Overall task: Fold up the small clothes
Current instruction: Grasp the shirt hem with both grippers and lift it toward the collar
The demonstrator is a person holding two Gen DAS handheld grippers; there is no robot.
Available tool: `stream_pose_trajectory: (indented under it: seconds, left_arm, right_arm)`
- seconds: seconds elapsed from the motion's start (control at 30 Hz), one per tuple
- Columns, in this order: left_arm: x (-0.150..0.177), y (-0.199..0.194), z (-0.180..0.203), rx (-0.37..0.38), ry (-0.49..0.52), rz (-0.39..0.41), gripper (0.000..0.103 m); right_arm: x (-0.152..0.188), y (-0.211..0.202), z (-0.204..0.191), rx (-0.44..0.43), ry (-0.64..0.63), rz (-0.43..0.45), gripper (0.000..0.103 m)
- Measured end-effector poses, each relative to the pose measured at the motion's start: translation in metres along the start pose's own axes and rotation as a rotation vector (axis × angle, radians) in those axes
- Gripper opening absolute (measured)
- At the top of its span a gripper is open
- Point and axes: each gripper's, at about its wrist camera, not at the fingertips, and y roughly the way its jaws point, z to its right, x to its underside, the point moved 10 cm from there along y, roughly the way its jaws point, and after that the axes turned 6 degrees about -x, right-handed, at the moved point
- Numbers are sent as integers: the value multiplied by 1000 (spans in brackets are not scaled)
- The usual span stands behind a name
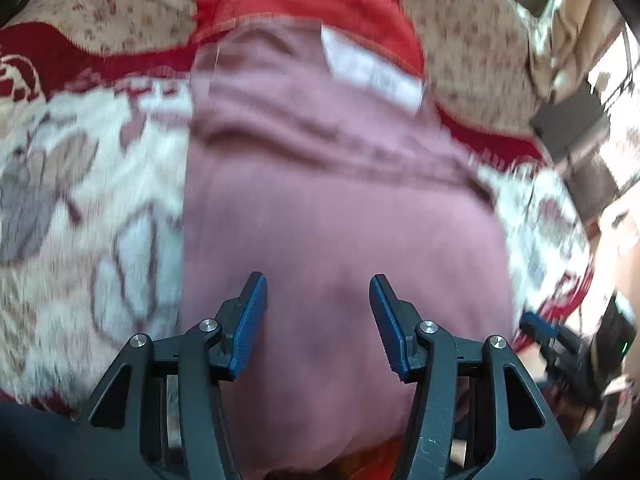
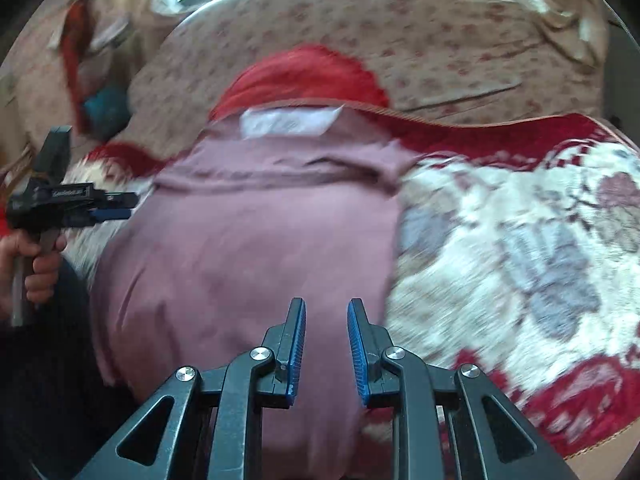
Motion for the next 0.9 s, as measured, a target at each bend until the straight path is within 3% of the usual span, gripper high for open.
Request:
stream_pose_trajectory:
  seconds: [0.13, 0.3, 0.43, 0.57, 0.8, 0.9]
  left_arm:
    - [22, -16, -3, 44, 73, 42, 53]
    - [48, -36, -30, 64, 6, 47, 53]
    - [81, -51, -50, 13, 1, -20, 53]
    - [122, -38, -53, 13, -8, -169, 55]
    - [141, 0, -42, -3, -7, -337, 55]
    - [147, 19, -43, -72, 19, -376, 55]
  right_arm:
    - [27, 33, 6, 75, -21, -161, 20]
    - [14, 19, 6, 18, 53, -83, 20]
    - [27, 14, 9, -2, 143, -96, 20]
    - [51, 13, 0, -9, 162, -145, 20]
    - [84, 10, -7, 14, 160, -230, 21]
    - [82, 9, -3, 9, 183, -220, 21]
